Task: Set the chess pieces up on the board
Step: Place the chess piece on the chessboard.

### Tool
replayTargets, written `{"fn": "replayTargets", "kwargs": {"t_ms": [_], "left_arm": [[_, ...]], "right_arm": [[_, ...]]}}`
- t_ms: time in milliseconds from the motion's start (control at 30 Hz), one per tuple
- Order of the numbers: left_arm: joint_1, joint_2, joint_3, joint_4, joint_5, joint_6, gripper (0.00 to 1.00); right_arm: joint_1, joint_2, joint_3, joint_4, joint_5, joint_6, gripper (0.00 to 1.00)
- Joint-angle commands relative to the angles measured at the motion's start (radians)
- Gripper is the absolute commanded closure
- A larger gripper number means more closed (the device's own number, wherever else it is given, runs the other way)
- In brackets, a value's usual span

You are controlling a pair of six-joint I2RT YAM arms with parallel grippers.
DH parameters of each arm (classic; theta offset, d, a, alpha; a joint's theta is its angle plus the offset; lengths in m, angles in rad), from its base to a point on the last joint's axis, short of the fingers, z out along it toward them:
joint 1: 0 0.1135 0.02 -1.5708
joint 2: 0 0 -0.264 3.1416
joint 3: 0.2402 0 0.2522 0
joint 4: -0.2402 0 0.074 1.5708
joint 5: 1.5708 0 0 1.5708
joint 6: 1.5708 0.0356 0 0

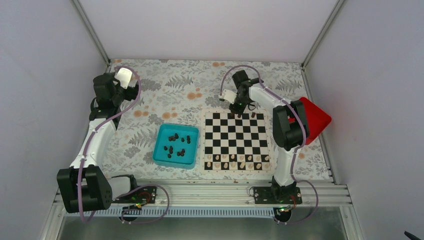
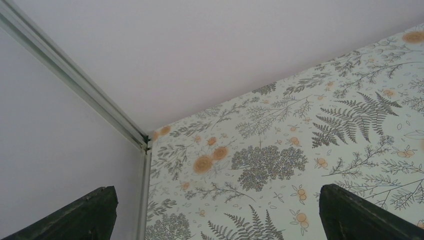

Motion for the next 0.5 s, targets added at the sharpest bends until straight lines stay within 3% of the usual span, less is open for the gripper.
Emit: {"fn": "replayTargets", "kwargs": {"t_ms": [0, 467], "left_arm": [[0.006, -0.011, 0.004, 0.019, 0.011, 0.008, 0.0], [0.005, -0.005, 0.0, 0.023, 0.01, 0.011, 0.0]], "right_arm": [[-0.009, 0.007, 0.008, -0.003, -0.019, -0.019, 0.94], [-0.002, 0.041, 0.003, 0.0, -0.029, -0.02, 0.93]]}}
